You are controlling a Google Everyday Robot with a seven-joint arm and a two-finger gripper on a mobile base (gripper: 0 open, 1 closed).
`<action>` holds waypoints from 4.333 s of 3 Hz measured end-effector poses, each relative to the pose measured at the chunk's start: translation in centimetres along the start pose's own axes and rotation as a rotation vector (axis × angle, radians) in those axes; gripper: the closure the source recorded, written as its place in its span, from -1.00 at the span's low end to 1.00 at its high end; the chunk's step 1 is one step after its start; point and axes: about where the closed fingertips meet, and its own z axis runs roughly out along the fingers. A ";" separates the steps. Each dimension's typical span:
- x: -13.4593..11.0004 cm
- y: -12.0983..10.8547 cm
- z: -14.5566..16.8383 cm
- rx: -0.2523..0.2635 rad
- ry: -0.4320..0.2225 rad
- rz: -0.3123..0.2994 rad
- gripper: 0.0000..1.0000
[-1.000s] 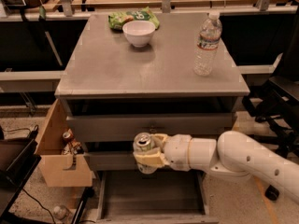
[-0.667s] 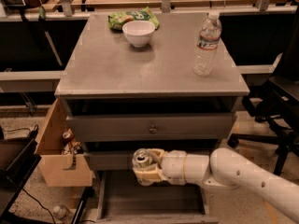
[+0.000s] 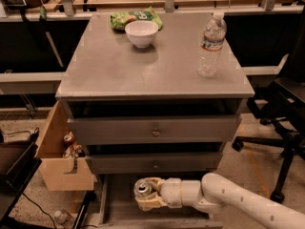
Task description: Place 7up can into bottom drawer
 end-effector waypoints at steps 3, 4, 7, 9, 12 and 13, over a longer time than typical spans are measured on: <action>7.5 -1.5 3.9 -0.086 -0.018 0.073 1.00; 13.5 -1.1 9.0 -0.234 -0.024 0.090 1.00; 20.1 -2.2 14.4 -0.393 -0.024 0.054 1.00; 18.0 -2.7 13.7 -0.312 -0.013 -0.126 1.00; 18.1 -3.9 12.0 -0.155 0.037 -0.236 1.00; 19.6 -3.4 14.0 -0.195 0.067 -0.222 1.00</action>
Offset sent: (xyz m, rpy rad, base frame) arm -0.0020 0.0014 -0.0488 0.0116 0.0494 0.0320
